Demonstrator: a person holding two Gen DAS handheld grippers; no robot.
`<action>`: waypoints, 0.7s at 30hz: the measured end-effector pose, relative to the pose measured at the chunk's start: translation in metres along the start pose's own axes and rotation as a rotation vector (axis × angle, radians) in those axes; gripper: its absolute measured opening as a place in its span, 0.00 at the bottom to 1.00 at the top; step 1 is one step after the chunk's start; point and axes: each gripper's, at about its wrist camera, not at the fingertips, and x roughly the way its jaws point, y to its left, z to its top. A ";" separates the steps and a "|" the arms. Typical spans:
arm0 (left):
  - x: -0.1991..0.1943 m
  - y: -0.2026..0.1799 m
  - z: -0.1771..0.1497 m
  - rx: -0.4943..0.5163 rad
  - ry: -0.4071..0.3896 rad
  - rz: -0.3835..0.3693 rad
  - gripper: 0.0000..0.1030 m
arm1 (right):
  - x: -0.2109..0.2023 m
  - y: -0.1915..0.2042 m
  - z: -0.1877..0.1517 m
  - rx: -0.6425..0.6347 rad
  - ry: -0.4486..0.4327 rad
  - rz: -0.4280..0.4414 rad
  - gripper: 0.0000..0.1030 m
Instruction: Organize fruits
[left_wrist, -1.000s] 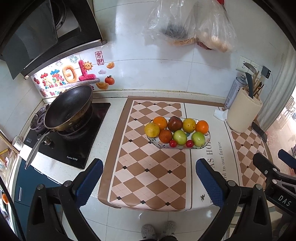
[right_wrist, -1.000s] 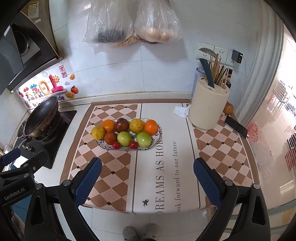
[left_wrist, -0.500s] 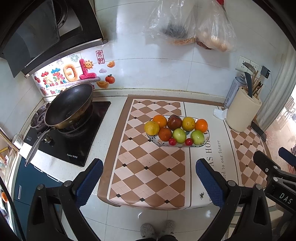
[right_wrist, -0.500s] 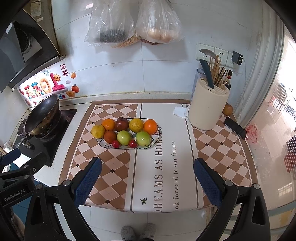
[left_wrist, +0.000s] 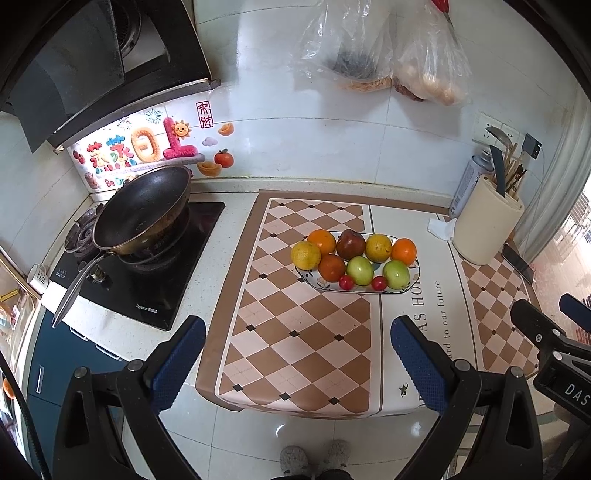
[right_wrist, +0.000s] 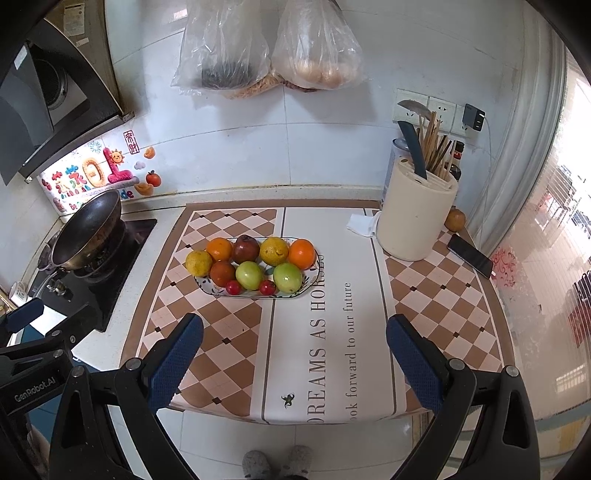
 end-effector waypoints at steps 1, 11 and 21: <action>0.000 0.000 0.000 0.000 0.001 0.002 1.00 | -0.001 0.000 0.000 0.000 -0.001 0.000 0.98; -0.003 0.000 -0.001 -0.004 -0.003 0.003 1.00 | -0.007 -0.001 0.001 0.004 -0.005 -0.001 0.98; -0.004 -0.002 -0.002 -0.003 -0.004 0.006 1.00 | -0.013 -0.002 0.002 0.005 -0.009 0.002 0.98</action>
